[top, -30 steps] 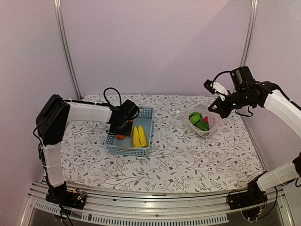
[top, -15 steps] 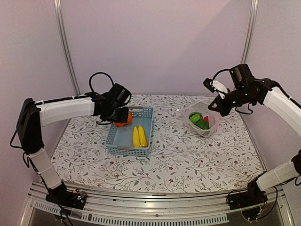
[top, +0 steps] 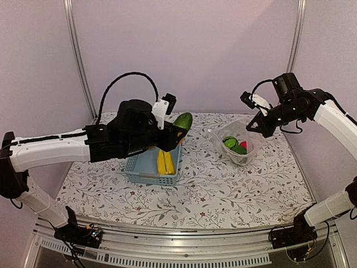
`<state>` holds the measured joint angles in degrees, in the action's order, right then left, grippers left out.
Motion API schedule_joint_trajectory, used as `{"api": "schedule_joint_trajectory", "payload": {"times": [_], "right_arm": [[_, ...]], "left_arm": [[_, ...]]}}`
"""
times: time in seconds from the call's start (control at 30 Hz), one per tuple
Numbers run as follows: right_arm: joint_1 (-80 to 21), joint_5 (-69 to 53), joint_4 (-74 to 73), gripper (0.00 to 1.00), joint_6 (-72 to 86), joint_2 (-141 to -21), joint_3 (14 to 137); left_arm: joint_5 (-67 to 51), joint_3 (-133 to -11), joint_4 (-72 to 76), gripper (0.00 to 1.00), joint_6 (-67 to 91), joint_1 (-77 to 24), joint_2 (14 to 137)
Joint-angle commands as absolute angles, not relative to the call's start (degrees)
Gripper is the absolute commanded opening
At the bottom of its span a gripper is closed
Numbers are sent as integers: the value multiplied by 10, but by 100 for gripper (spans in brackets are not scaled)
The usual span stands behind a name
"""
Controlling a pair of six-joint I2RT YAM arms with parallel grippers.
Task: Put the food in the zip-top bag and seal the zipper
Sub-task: Place the fake fruit in the zipper food storage bag.
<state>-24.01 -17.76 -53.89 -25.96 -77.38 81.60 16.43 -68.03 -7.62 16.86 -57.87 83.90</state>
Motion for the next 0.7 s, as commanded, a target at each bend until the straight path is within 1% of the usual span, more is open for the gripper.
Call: {"api": "schedule_joint_trajectory", "payload": {"times": [0.0, 0.07, 0.23, 0.47, 0.67], "right_arm": [[-245, -206, -562, 0, -265, -773, 830], [-245, -213, -562, 0, -266, -772, 828], [-246, -257, -579, 0, -272, -774, 838], [-248, -274, -589, 0, -272, -767, 844], [-249, -301, -604, 0, -277, -762, 846]], "left_arm": [[112, -649, 76, 37, 66, -631, 820], [75, -640, 126, 37, 28, -660, 825], [65, -678, 163, 38, -54, -712, 876], [65, -771, 150, 38, -107, -736, 962], [52, -777, 242, 40, -191, -742, 1002]]}}
